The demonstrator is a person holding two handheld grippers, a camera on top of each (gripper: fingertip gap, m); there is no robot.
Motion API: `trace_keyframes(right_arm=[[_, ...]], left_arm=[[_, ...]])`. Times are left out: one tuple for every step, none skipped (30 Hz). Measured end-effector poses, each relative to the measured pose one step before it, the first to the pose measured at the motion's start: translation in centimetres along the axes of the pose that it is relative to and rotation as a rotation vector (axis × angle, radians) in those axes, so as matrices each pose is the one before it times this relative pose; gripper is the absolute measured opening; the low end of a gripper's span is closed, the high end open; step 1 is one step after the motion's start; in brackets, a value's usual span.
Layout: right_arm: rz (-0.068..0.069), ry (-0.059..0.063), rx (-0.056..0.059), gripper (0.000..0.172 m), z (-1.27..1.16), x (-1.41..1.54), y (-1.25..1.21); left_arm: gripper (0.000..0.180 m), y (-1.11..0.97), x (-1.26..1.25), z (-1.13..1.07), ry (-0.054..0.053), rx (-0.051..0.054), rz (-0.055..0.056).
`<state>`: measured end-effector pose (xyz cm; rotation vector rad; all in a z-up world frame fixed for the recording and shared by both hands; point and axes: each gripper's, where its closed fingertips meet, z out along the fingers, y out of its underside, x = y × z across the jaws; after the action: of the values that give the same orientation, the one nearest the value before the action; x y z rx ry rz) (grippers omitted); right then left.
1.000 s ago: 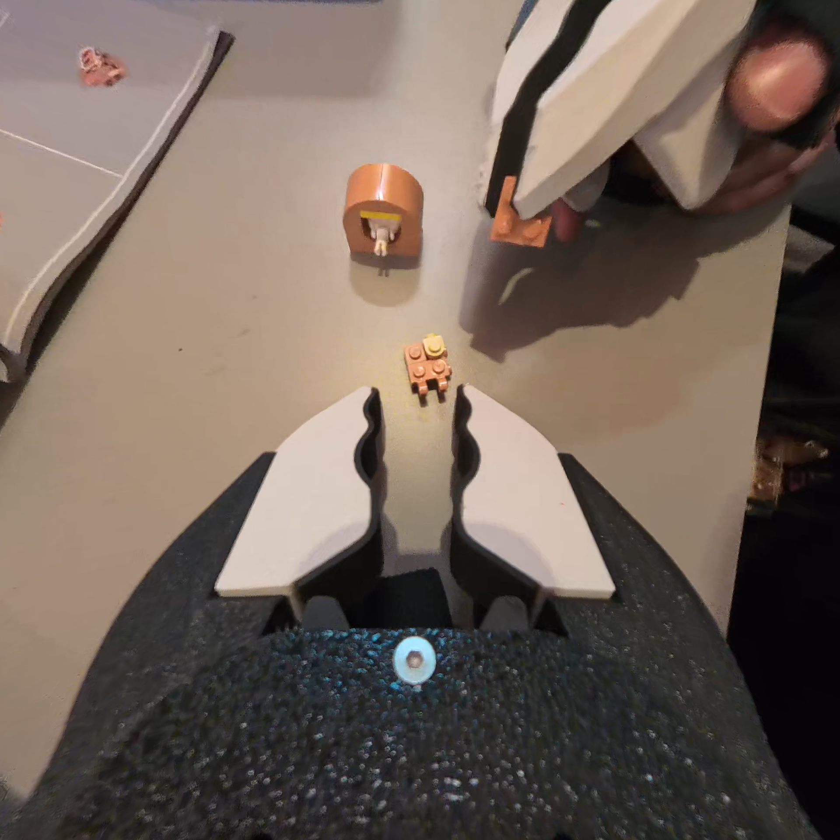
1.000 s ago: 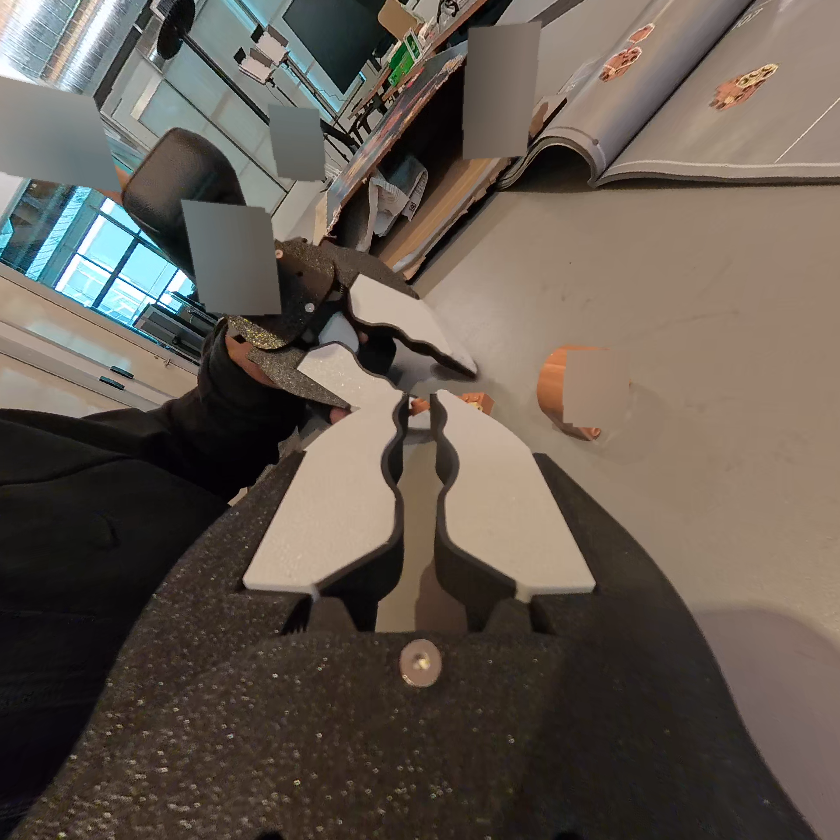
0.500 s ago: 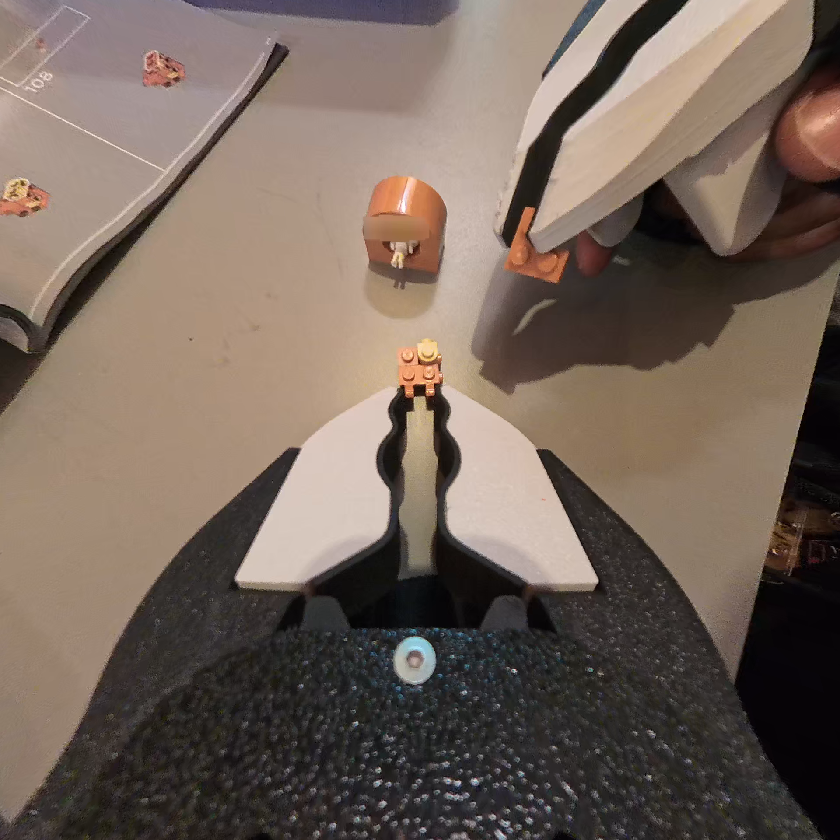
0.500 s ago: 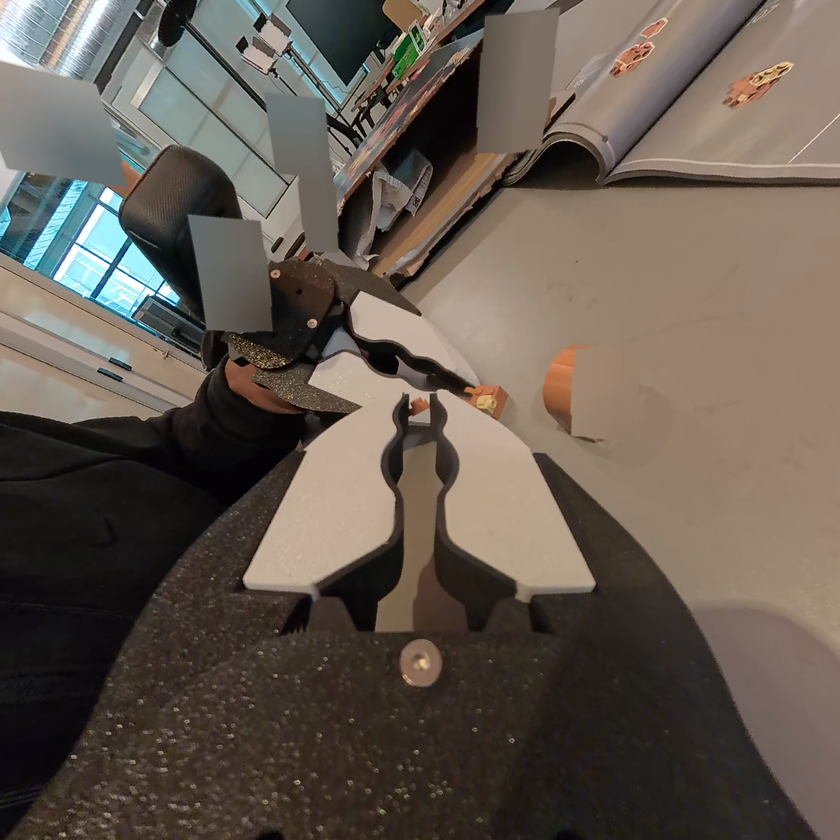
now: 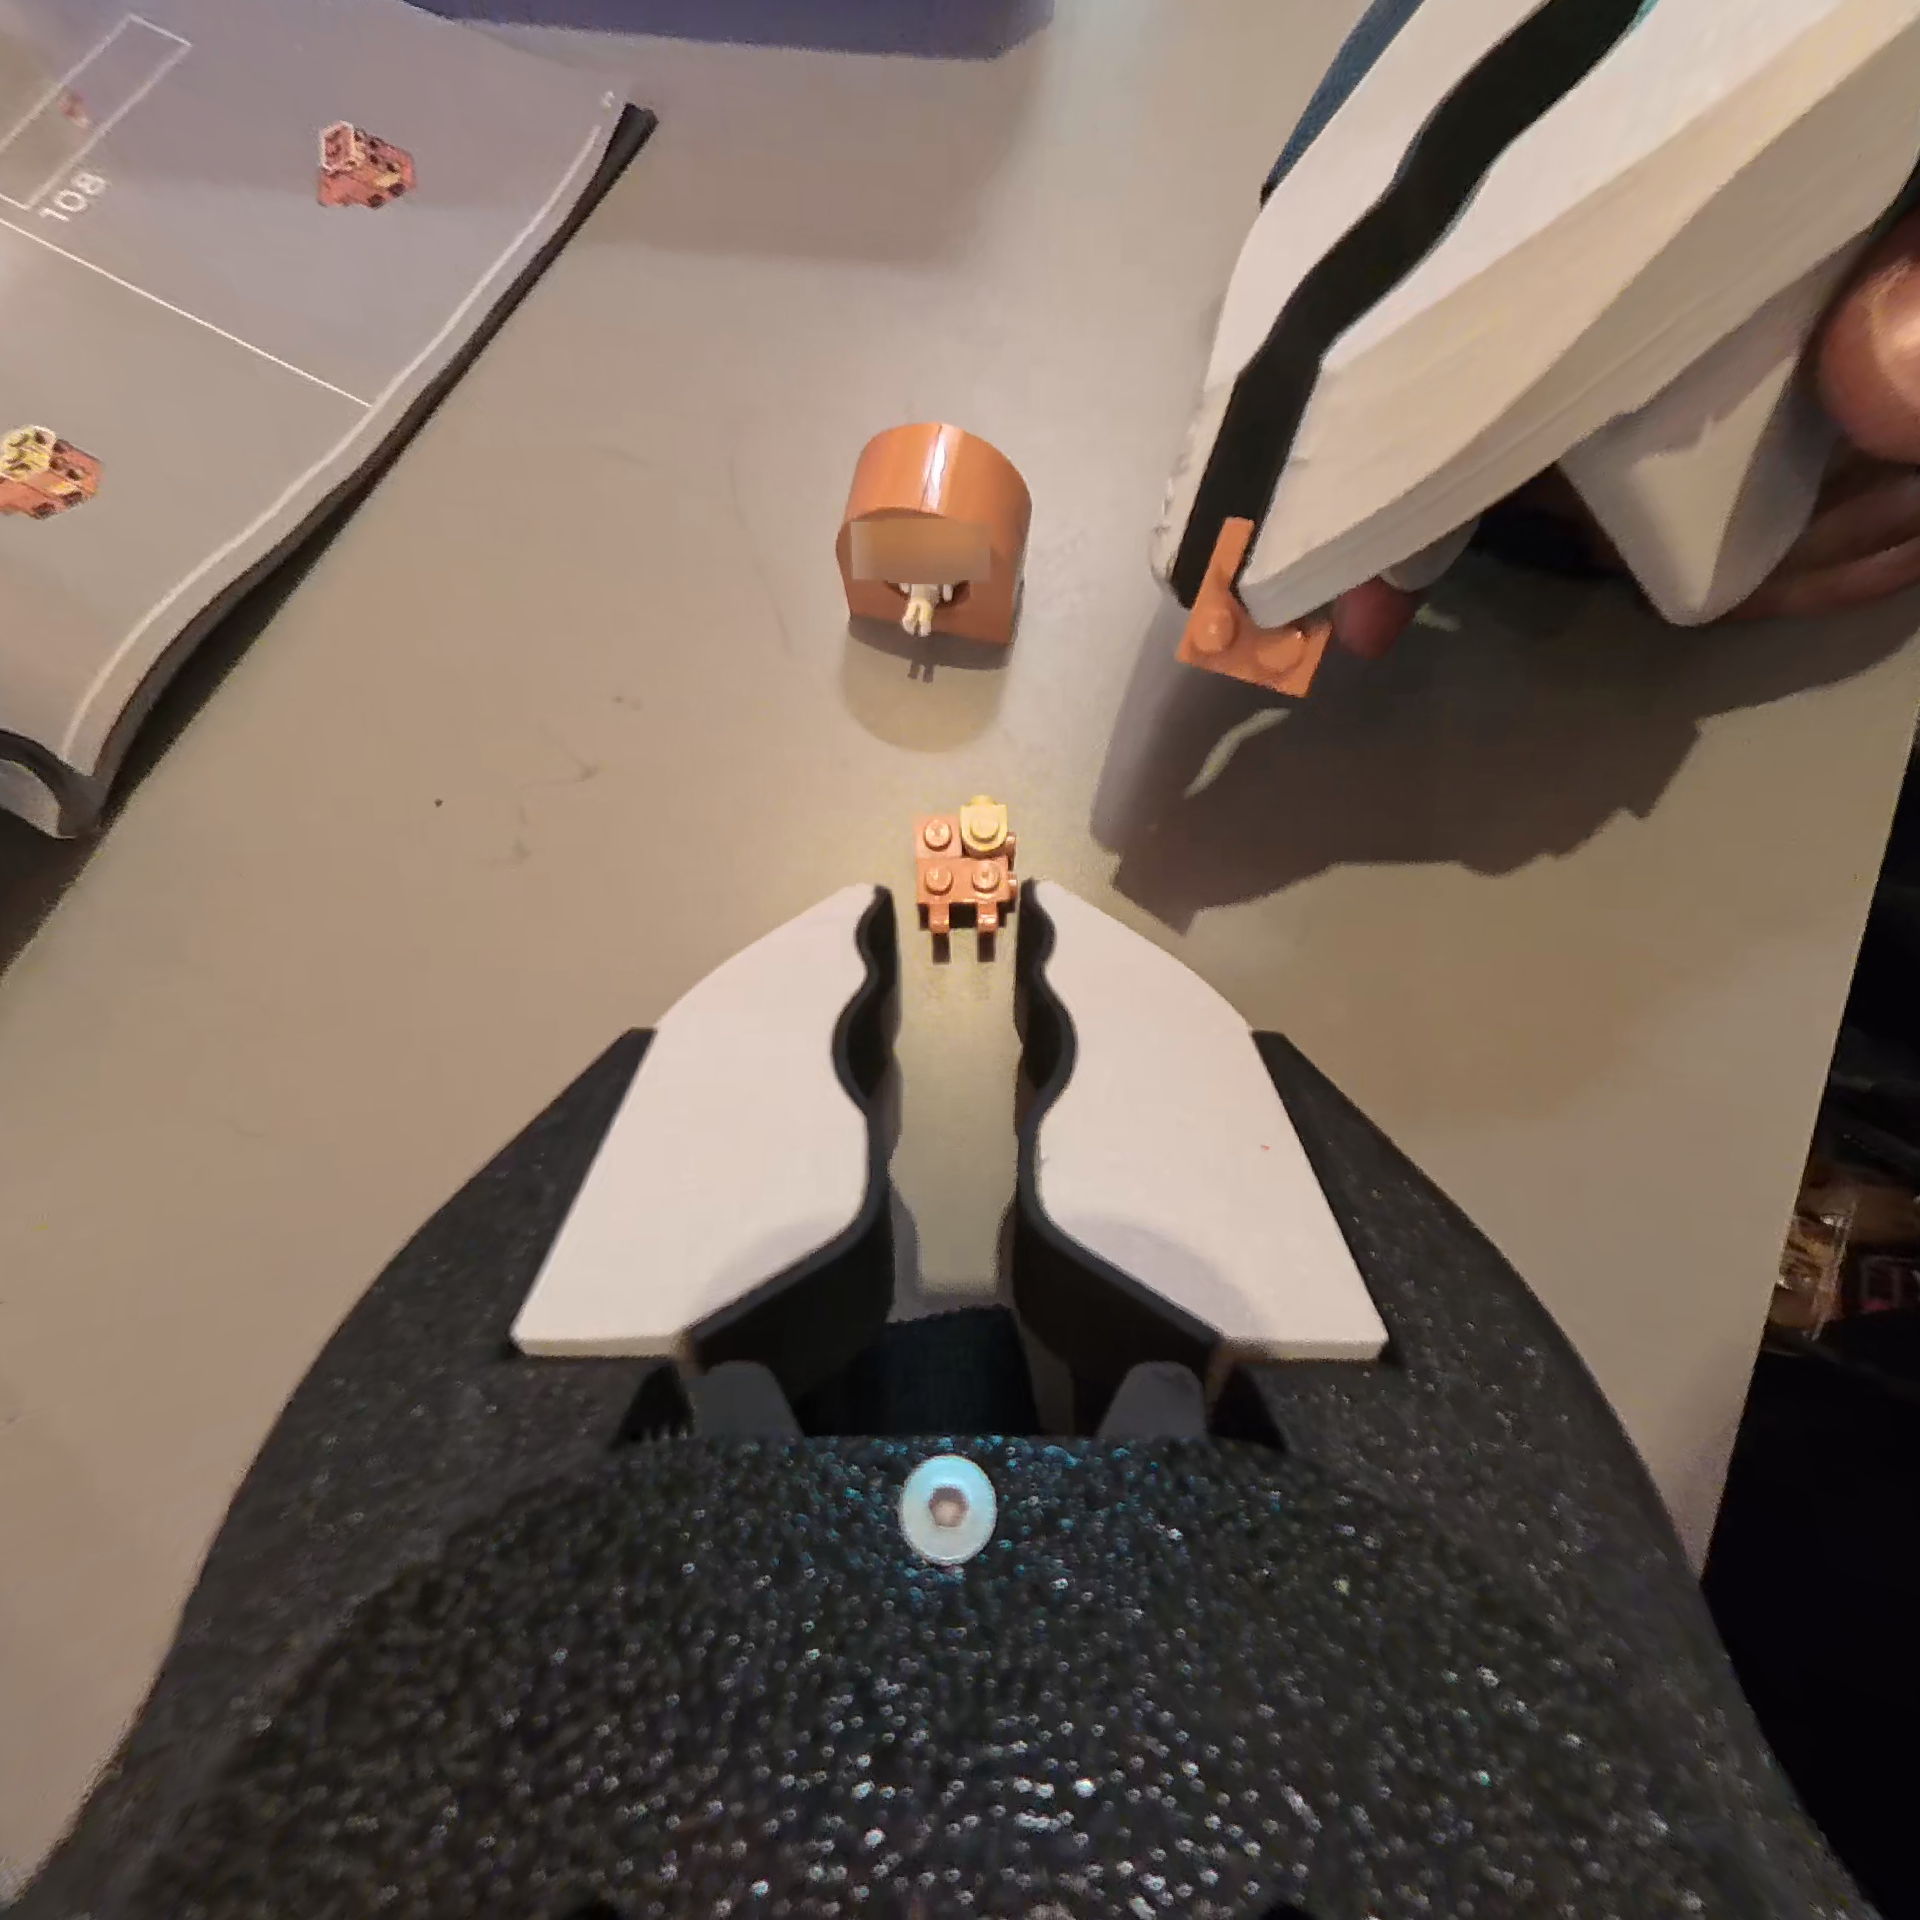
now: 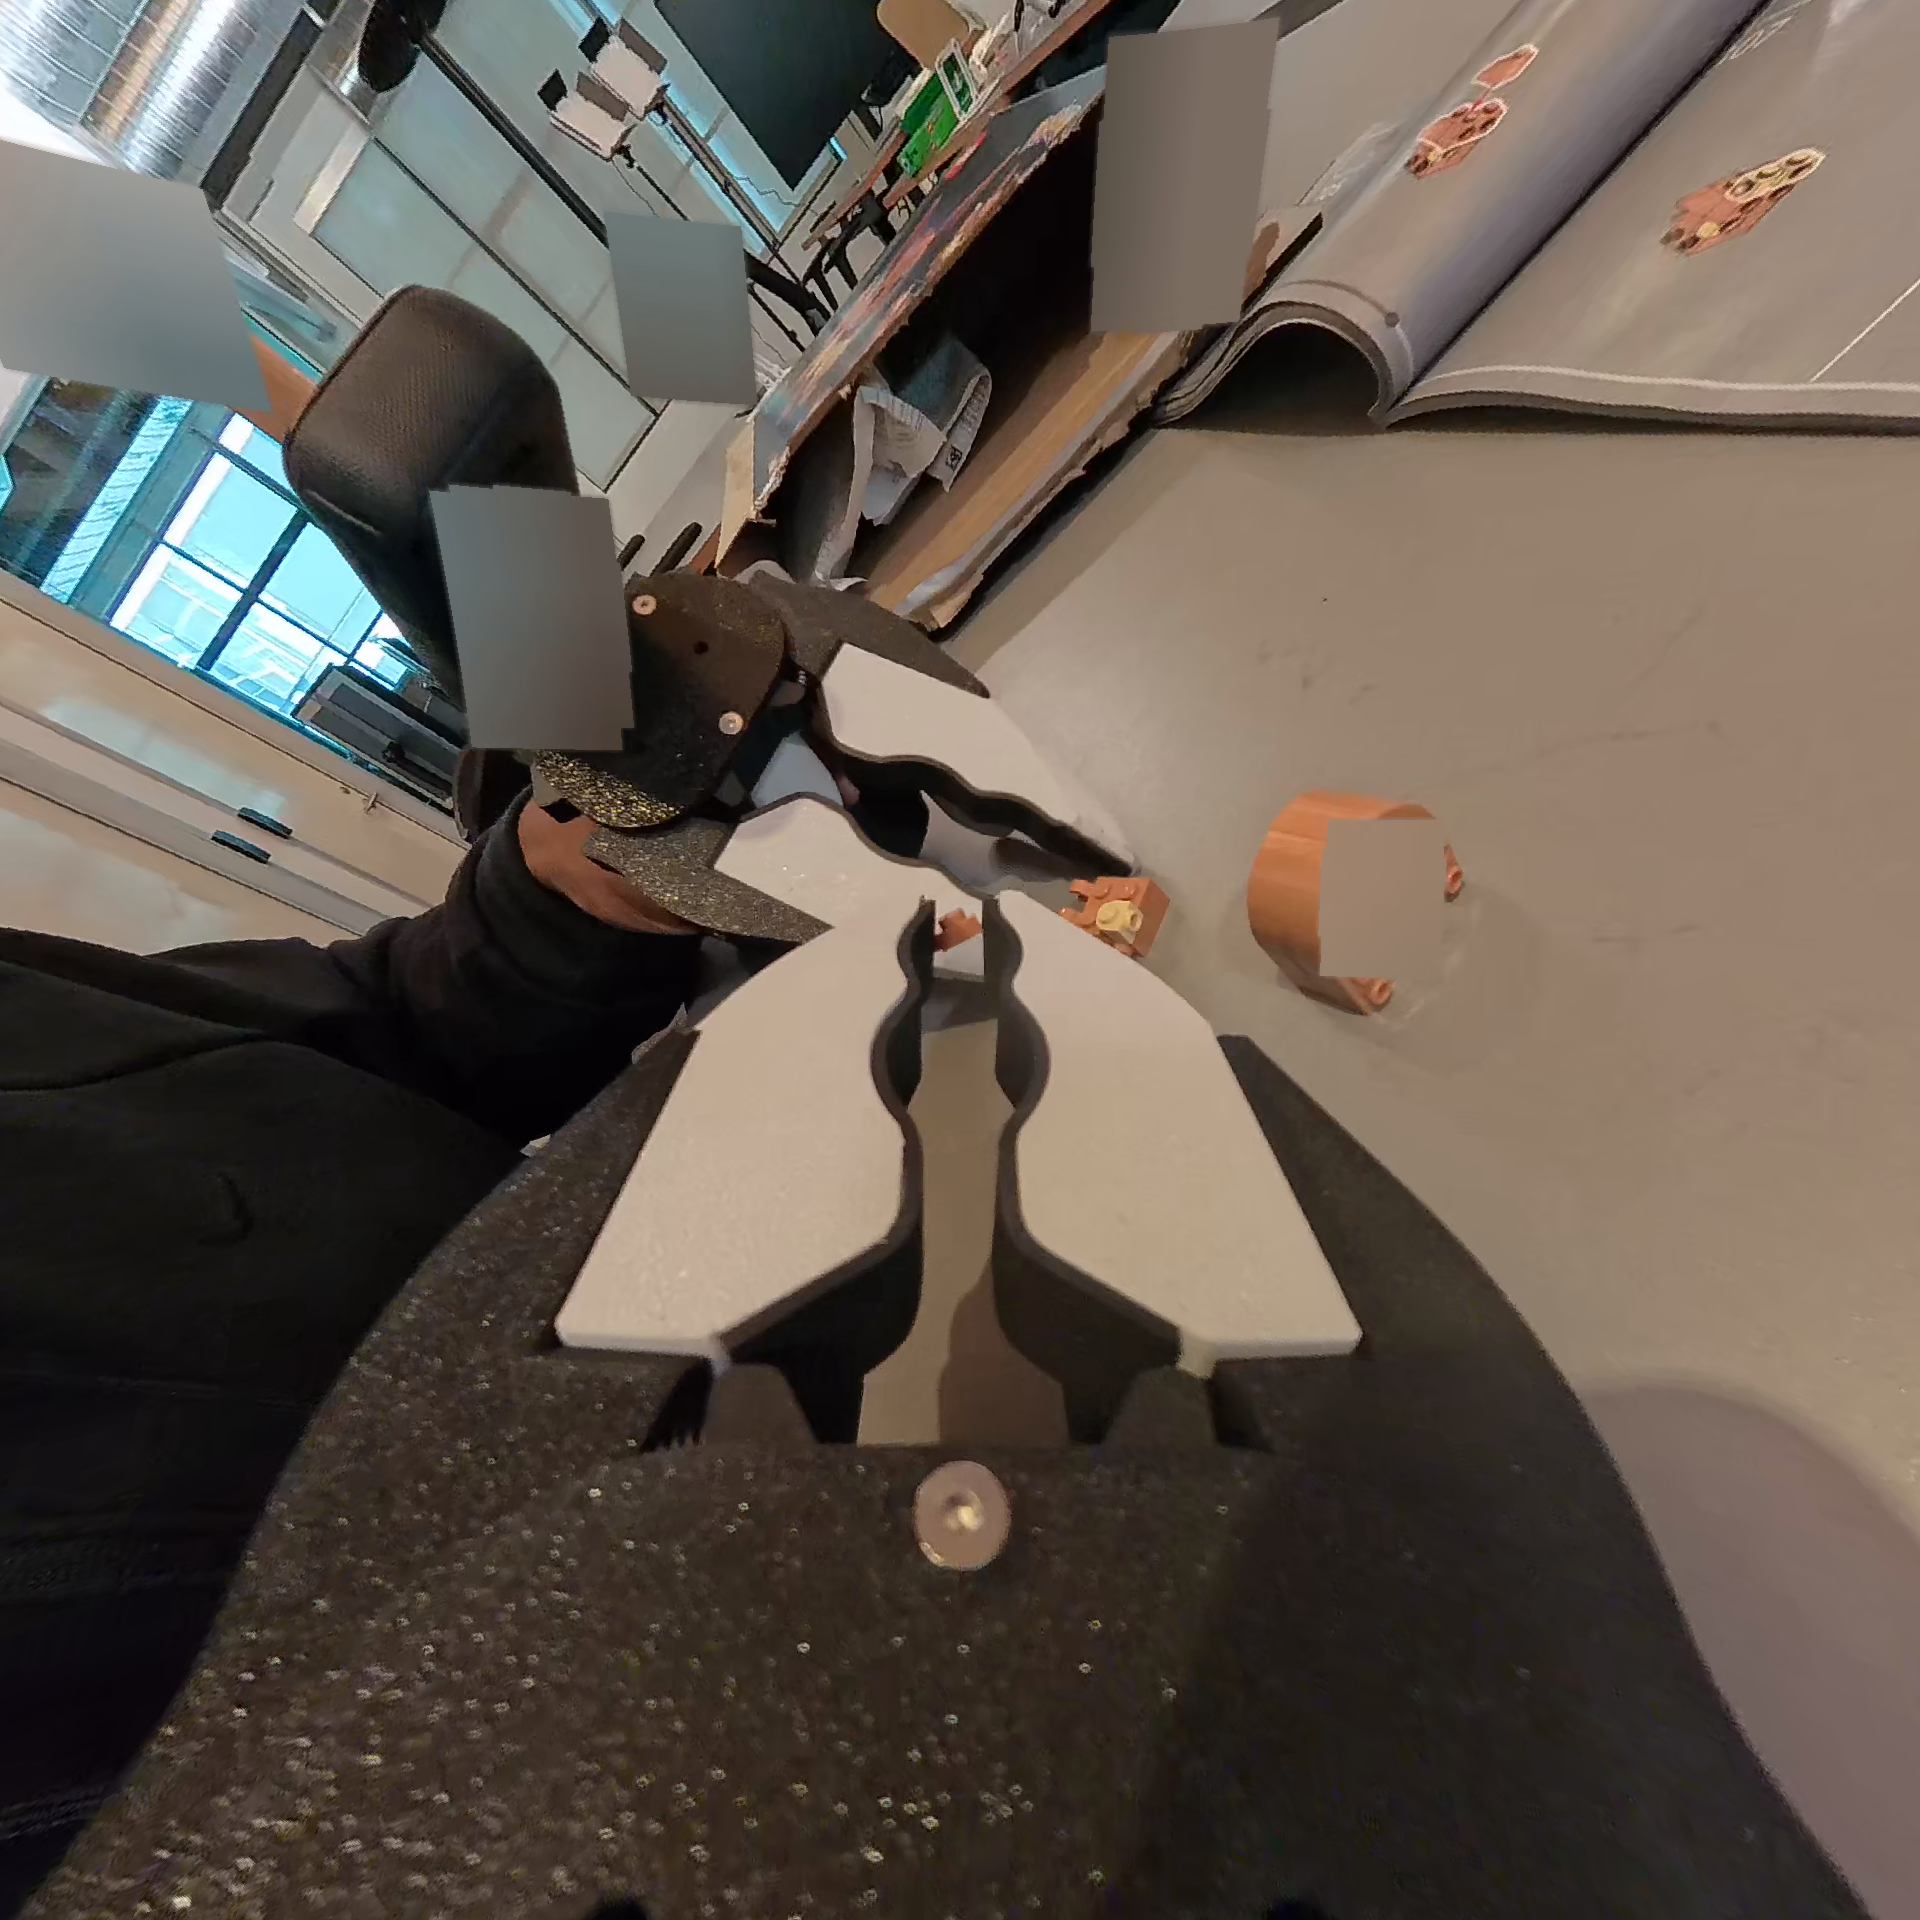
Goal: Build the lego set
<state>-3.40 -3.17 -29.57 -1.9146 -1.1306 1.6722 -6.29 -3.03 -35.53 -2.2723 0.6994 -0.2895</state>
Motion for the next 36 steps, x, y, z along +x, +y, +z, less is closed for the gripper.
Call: trace_keyframes(right_arm=[[0.0001,0.0002,-0.0004,0.008,-0.003,0.002,0.005],[0.0004,-0.0002,-0.0005,0.008,0.008,0.001,0.011],[0.0007,-0.0003,-0.0011,0.008,-0.001,-0.002,0.005],[0.0010,0.0000,-0.0020,0.008,0.017,0.014,0.024],[0.0024,0.0020,-0.0026,0.008,0.017,0.045,0.017],[0.0038,0.0000,-0.0036,0.008,0.026,0.031,0.017],[0.0040,-0.0018,-0.0045,0.008,0.041,0.014,0.028],[0.0013,-0.0030,-0.0035,0.008,0.029,-0.026,0.019],[-0.0020,-0.0024,-0.0013,0.008,0.007,-0.037,0.003],[-0.0021,-0.0011,-0.0002,0.008,-0.008,-0.035,0.011],[-0.0023,-0.0020,0.0010,0.008,-0.002,-0.051,-0.012],[-0.0066,-0.0066,0.0050,0.008,-0.024,-0.115,-0.085],[-0.0111,-0.0095,0.0123,0.008,-0.063,-0.174,-0.174],[-0.0098,-0.0096,0.0147,0.008,-0.067,-0.165,-0.206],[-0.0070,-0.0094,0.0124,0.008,-0.042,-0.160,-0.184],[-0.0066,-0.0123,0.0096,0.008,-0.010,-0.202,-0.122],[-0.0070,-0.0120,0.0055,0.008,0.039,-0.221,-0.066],[-0.0080,-0.0098,0.0009,0.008,0.079,-0.217,0.005],[-0.0089,-0.0091,-0.0023,0.008,0.129,-0.227,0.066],[-0.0090,-0.0087,-0.0058,0.008,0.147,-0.236,0.102],[-0.0091,-0.0053,-0.0091,0.008,0.167,-0.171,0.144],[-0.0102,-0.0017,-0.0089,0.008,0.150,-0.138,0.134],[-0.0108,0.0016,-0.0083,0.008,0.126,-0.096,0.132],[-0.0107,0.0063,-0.0083,0.008,0.101,-0.024,0.124],[-0.0112,0.0073,-0.0073,0.008,0.090,-0.024,0.111],[-0.0124,0.0057,-0.0060,0.008,0.064,-0.051,0.108],[-0.0135,0.0058,-0.0053,0.008,0.066,-0.063,0.086],[-0.0139,0.0067,-0.0030,0.008,0.049,-0.058,0.078],[-0.0139,0.0100,-0.0016,0.008,0.041,-0.020,0.038],[-0.0135,0.0097,-0.0034,0.008,0.049,-0.013,0.067],[-0.0128,0.0104,-0.0025,0.008,0.059,-0.001,0.045],[-0.0134,0.0085,-0.0024,0.008,0.053,-0.027,0.057],[-0.0150,0.0069,-0.0028,0.008,0.047,-0.056,0.046],[-0.0168,0.0075,-0.0033,0.008,0.041,-0.050,0.045],[-0.0187,0.0102,-0.0044,0.008,0.034,0.004,0.061],[-0.0188,0.0076,-0.0070,0.008,0.041,-0.026,0.080]], left_arm=[[0.017,-0.081,0.044,0.056,0.0027,0.0019,0.0007],[0.017,-0.070,0.001,0.043,-0.0008,0.0021,0.0039],[0.017,-0.057,0.011,0.035,0.0009,0.0014,0.0043],[0.017,-0.036,0.106,0.026,0.0084,0.0017,0.0070],[0.017,-0.050,0.111,0.017,0.0095,0.0030,0.0100],[0.017,-0.051,0.128,-0.007,0.0103,0.0049,0.0152],[0.017,-0.132,0.262,-0.051,0.0174,0.0111,0.0252],[0.017,-0.214,0.336,-0.125,0.0193,0.0190,0.0302],[0.017,-0.192,0.289,-0.150,0.0169,0.0180,0.0279],[0.017,-0.193,0.295,-0.180,0.0171,0.0203,0.0329],[0.017,-0.135,0.323,-0.193,0.0183,0.0159,0.0302],[0.017,-0.158,0.328,-0.186,0.0191,0.0170,0.0290],[0.017,-0.175,0.283,-0.204,0.0154,0.0187,0.0229],[0.017,-0.156,0.202,-0.183,0.0131,0.0161,0.0126],[0.017,-0.138,0.221,-0.150,0.0164,0.0136,0.0092],[0.017,-0.164,0.166,-0.130,0.0123,0.0146,0.0117],[0.017,-0.194,0.063,-0.125,0.0056,0.0160,0.0122],[0.017,-0.175,0.045,-0.102,0.0055,0.0148,0.0085],[0.017,-0.177,0.053,-0.096,0.0049,0.0141,0.0061],[0.017,-0.169,0.064,-0.080,0.0044,0.0127,0.0063],[0.017,-0.130,0.061,-0.056,0.0022,0.0100,0.0064],[0.017,-0.052,0.068,-0.035,0.0008,0.0044,0.0062],[0.017,-0.018,0.061,-0.014,-0.0007,0.0014,0.0068],[0.017,-0.022,0.073,-0.016,-0.0010,0.0016,0.0076],[0.017,-0.027,0.074,-0.023,-0.0013,0.0025,0.0073],[0.017,-0.048,0.042,-0.023,-0.0025,0.0028,0.0031],[0.017,-0.056,0.024,-0.032,-0.0015,0.0040,-0.0013],[0.017,-0.061,0.008,-0.043,-0.0023,0.0044,-0.0033],[0.017,-0.056,-0.007,-0.056,-0.0031,0.0035,-0.0048],[0.017,-0.044,0.011,-0.044,-0.0025,0.0027,-0.0064],[0.017,-0.050,0.039,-0.037,-0.0013,0.0025,-0.0056],[0.017,-0.060,0.083,-0.050,-0.0003,0.0024,-0.0018],[0.017,-0.027,0.077,-0.046,-0.0010,-0.0005,0.0002],[0.017,-0.030,0.053,-0.045,-0.0018,-0.0015,0.0016],[0.017,-0.049,0.083,-0.057,0.0006,0.0000,0.0030],[0.017,-0.063,0.086,-0.060,0.0007,0.0003,0.0027]])
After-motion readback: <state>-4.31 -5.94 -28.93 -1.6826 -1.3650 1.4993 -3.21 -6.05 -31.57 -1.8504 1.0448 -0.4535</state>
